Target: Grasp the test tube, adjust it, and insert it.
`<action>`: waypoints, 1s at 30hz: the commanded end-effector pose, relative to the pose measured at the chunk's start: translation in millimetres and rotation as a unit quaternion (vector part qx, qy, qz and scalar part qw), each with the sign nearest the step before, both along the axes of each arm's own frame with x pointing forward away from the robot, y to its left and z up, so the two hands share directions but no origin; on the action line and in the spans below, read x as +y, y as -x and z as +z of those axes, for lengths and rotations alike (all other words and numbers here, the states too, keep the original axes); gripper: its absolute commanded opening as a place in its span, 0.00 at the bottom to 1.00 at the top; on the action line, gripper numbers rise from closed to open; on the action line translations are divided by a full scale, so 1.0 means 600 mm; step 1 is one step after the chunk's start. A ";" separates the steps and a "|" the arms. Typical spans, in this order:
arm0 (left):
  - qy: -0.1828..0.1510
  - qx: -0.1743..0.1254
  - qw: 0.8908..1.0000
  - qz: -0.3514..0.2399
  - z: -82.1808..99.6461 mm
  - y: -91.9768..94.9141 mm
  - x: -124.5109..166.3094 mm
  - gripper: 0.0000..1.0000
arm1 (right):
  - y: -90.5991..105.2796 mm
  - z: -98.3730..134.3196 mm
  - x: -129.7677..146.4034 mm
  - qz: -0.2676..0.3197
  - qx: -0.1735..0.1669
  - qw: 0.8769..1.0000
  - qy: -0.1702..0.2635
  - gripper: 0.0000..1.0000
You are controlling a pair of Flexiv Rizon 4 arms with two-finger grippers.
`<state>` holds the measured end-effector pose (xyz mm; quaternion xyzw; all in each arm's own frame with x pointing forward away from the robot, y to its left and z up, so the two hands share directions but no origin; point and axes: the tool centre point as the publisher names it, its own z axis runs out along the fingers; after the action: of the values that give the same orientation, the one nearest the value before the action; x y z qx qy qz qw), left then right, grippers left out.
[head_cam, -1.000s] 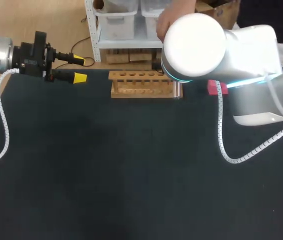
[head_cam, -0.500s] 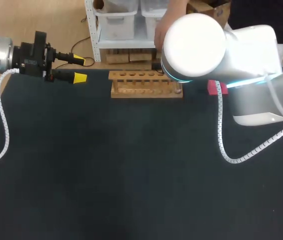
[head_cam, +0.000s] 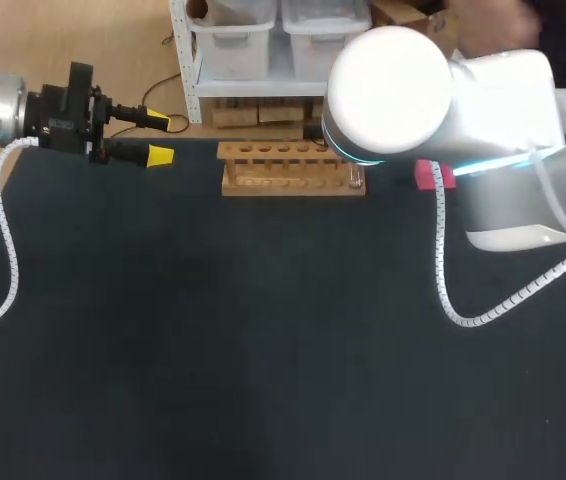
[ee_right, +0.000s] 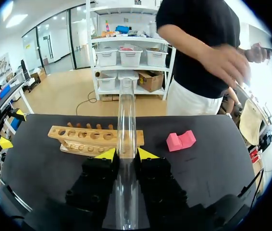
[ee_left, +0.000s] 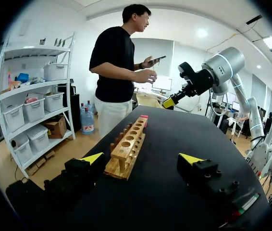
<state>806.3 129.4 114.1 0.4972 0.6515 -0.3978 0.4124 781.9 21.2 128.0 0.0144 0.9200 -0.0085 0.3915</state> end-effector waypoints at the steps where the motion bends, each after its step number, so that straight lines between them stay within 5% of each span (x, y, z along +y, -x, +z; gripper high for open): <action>1: 0.001 -0.002 1.000 0.000 -0.002 0.001 0.001 1.00 | 0.002 0.000 -0.002 0.000 -0.002 1.000 -0.001 0.00; 30: 0.001 -0.002 1.000 0.000 -0.002 0.001 0.001 1.00 | -0.019 -0.076 0.051 0.019 0.052 0.998 -0.018 0.00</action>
<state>806.3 129.4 114.1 0.4972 0.6515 -0.3978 0.4124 787.1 48.8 86.2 0.0039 0.9381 0.0138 0.3461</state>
